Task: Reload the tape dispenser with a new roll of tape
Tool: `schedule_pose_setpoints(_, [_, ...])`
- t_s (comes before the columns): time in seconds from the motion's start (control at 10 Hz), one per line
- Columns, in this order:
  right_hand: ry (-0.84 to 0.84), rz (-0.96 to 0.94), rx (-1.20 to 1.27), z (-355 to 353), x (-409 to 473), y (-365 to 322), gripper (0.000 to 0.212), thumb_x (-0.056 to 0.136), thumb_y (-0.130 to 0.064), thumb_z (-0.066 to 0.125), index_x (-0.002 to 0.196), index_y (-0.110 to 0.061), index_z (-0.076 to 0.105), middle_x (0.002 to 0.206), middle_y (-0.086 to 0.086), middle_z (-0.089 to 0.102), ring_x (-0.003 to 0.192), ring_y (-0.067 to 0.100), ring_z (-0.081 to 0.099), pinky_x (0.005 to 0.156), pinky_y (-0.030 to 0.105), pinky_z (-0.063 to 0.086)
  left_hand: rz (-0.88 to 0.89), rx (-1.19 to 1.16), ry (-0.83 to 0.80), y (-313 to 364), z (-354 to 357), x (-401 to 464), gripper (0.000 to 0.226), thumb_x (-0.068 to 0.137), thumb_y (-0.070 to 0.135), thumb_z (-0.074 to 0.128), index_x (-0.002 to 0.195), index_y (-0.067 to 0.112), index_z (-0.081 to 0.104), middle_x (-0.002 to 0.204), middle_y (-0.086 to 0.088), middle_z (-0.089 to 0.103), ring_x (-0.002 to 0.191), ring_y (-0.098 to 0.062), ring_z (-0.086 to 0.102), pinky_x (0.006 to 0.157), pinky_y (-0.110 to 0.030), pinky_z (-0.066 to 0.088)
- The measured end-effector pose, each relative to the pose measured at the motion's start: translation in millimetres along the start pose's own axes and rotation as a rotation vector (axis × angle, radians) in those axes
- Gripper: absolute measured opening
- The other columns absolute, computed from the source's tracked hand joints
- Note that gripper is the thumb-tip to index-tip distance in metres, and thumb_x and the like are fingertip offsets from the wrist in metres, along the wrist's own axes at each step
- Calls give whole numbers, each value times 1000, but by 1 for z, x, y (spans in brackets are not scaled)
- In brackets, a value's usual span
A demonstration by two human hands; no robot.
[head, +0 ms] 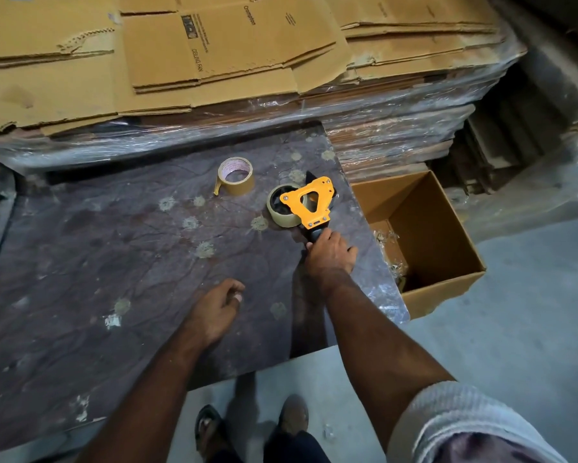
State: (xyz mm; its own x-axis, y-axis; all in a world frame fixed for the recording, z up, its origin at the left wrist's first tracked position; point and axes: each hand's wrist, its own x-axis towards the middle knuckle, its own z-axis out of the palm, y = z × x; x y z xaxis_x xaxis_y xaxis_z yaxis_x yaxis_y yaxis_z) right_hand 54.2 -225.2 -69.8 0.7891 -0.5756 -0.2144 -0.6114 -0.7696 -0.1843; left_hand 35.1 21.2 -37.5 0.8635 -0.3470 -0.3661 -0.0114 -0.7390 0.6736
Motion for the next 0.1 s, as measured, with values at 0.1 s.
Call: schedule_pose_setpoints(0.1, [17,-31,12,-8,-11,1,60,94,-54,47,136,-10,45,138,12,55,131,30,49,104,50,34,123,22,130,6,-5,2,17,99,21,56,113,18,66,119,-5,66,114,-24,62,94,-28,44])
